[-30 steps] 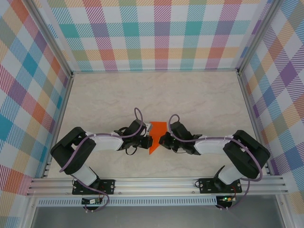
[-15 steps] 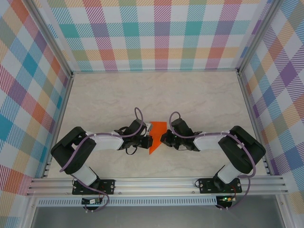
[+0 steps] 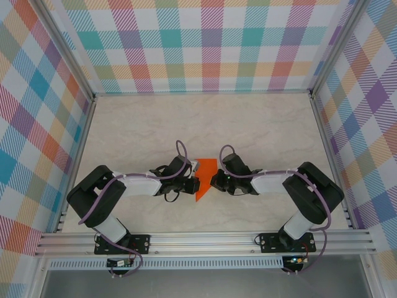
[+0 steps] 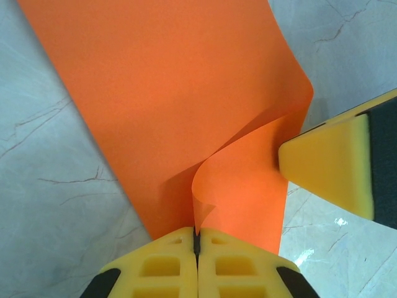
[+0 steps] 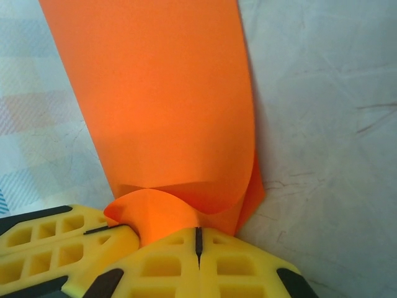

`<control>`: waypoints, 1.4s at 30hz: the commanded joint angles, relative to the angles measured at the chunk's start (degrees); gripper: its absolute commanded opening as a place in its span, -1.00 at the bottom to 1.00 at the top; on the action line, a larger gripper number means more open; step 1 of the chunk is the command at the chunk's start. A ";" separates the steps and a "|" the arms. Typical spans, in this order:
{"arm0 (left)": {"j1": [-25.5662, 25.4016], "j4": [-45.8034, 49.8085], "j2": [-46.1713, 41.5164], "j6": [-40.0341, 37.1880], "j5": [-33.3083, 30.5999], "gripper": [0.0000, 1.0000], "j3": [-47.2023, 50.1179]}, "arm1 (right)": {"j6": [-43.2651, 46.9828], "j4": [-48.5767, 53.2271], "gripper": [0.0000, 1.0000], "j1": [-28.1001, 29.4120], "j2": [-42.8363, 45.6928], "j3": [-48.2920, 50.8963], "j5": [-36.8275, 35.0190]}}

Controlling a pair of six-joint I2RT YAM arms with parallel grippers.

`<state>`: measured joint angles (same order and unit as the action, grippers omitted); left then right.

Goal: Fold a paper plane with a square sheet of paper (pick it up from the middle)

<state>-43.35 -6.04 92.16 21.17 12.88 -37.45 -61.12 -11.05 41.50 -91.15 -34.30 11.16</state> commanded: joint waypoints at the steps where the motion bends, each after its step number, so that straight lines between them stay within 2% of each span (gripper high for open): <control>1: 0.28 8.79 2.76 -1.39 -1.37 -0.90 2.03 | 2.58 4.54 -1.00 -1.58 3.83 -1.43 -0.22; 10: 0.24 8.64 3.05 -1.36 -1.09 -0.90 1.95 | 3.62 0.43 -1.00 -4.66 -0.85 -2.73 4.31; 17: 0.20 8.90 2.94 -1.23 -1.02 -0.90 2.03 | 4.80 7.10 -1.00 -4.76 -4.11 -2.73 -1.04; 25: 0.20 9.12 2.68 -1.26 -1.02 -0.90 2.12 | 6.53 8.86 -1.00 -5.60 2.06 -5.82 1.08; 32: 0.21 9.14 2.80 -1.22 -1.10 -0.90 2.21 | 6.31 5.09 -1.00 -7.48 -2.55 -5.83 4.44; 37: 0.25 9.21 2.76 -1.19 -1.12 -0.90 2.21 | 5.36 3.67 -1.00 -7.48 -4.64 -2.72 2.35; 42: 0.21 9.04 2.94 -1.26 -0.77 -0.90 2.27 | 8.04 7.52 -1.00 -7.56 -2.74 -4.65 2.03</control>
<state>-43.35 -6.04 92.14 21.17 12.93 -37.45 -55.59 -7.51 33.95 -94.67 -38.37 14.15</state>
